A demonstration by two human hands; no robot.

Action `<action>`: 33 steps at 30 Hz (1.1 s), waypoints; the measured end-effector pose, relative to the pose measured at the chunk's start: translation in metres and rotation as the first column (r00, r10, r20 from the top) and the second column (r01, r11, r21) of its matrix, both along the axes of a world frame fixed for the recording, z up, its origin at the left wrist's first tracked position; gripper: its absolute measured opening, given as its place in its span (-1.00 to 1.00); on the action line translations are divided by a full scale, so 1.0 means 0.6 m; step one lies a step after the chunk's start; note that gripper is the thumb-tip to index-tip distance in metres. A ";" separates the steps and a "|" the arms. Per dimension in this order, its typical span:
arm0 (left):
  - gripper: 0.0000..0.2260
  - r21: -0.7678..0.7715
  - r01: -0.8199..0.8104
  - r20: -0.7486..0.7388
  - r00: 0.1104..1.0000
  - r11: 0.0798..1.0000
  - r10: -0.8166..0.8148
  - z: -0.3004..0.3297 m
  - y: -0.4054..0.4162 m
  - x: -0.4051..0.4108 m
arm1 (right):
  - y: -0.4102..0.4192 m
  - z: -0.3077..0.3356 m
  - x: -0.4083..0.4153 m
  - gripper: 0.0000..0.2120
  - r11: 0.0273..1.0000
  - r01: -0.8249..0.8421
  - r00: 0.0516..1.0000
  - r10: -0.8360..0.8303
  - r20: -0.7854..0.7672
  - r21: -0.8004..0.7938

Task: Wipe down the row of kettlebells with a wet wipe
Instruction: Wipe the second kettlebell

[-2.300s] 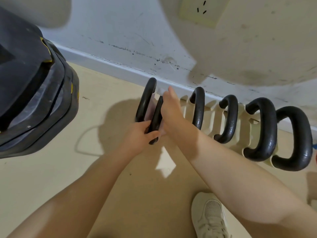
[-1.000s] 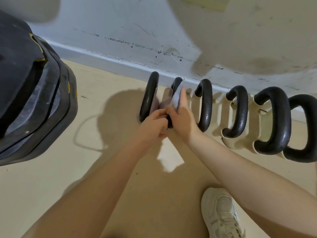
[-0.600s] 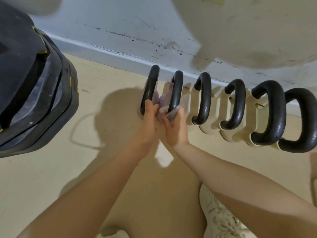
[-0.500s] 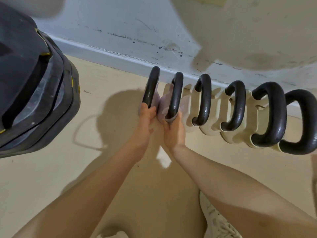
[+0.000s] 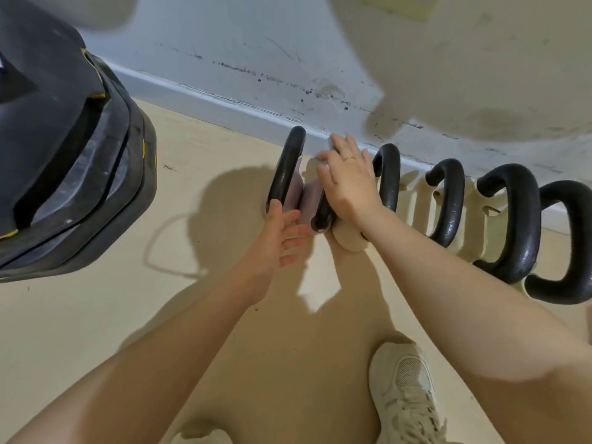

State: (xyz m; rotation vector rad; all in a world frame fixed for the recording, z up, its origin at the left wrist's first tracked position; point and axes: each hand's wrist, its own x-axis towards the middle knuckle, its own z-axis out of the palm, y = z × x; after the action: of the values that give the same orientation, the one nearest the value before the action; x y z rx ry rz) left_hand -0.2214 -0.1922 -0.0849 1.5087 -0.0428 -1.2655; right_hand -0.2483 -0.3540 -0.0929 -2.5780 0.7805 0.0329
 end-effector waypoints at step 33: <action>-0.69 0.252 0.372 0.433 0.782 0.893 -0.448 0.019 -0.075 0.029 | -0.074 0.077 -0.018 -0.55 0.634 -0.772 0.598 0.705 -0.382 -0.040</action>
State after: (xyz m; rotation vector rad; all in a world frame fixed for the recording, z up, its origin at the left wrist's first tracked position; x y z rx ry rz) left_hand -0.2042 -0.2371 -0.0737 1.9985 -0.6523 -1.2107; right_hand -0.2593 -0.3983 -0.0468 -2.9424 -0.3004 0.7028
